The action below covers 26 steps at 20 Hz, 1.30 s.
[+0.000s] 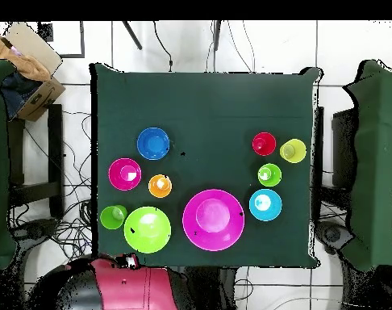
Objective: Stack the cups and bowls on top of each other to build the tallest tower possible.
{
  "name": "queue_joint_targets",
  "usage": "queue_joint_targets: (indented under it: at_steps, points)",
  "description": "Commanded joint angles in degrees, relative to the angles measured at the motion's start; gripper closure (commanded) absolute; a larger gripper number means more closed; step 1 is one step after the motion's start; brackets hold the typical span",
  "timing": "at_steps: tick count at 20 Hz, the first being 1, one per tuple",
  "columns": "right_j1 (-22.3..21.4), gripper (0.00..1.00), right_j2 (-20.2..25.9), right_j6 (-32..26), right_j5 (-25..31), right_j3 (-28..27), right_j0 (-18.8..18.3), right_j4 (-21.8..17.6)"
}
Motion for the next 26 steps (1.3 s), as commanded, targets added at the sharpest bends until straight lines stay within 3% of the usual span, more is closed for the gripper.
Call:
queue_joint_targets:
  at_steps: [1,10,26]
  points:
    - [0.74,0.00,-0.84,4.22,3.40,1.21,-2.43,-4.20]
    - [1.66,0.00,0.92,-7.79,1.47,2.40,-11.03,-5.19]
    - [2.80,0.00,6.30,-21.45,-1.45,4.71,-25.46,-6.34]
